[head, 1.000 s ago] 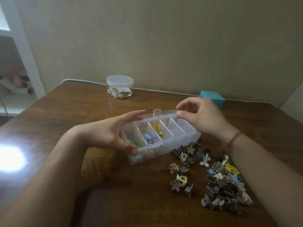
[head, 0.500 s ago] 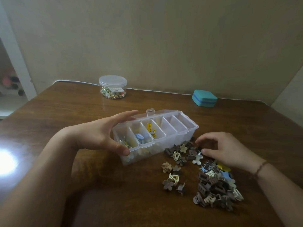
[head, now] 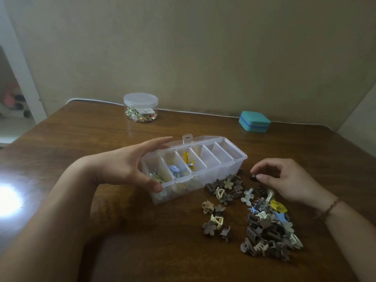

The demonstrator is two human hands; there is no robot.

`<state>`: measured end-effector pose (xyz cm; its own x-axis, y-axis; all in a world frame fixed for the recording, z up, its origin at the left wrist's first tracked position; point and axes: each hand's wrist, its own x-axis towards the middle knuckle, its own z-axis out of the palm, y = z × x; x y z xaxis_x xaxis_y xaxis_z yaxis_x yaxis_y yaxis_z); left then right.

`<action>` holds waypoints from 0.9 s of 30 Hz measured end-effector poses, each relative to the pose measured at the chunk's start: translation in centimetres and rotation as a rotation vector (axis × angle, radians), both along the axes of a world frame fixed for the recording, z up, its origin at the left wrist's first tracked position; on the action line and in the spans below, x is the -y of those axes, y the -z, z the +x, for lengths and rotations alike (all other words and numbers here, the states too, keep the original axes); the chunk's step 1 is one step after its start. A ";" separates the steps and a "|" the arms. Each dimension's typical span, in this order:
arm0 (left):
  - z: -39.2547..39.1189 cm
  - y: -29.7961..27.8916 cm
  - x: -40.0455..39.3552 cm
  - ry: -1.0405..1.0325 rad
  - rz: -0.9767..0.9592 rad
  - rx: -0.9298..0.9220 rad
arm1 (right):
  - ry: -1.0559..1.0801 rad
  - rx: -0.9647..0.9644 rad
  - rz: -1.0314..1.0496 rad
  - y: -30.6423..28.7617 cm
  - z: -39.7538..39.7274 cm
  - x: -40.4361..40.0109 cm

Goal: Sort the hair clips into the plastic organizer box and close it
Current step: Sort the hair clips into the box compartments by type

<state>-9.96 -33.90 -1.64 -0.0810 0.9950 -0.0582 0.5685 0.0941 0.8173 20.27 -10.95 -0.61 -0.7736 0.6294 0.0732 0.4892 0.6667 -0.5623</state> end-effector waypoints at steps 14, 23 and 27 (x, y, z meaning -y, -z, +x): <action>0.0 0.0 0.0 -0.009 0.006 -0.034 | -0.097 0.417 0.372 0.0 -0.7 1.8; 0.0 0.0 0.1 -0.005 0.000 -0.040 | -0.125 0.377 0.243 0.1 -0.9 1.7; 0.0 0.0 0.1 -0.007 0.021 -0.054 | -0.116 0.167 0.218 -1.7 -0.6 2.7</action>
<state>-9.99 -34.04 -1.60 -0.0908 0.9953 -0.0330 0.6113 0.0818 0.7872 19.70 -13.62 1.05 -0.8521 0.5196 0.0624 0.4764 0.8196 -0.3181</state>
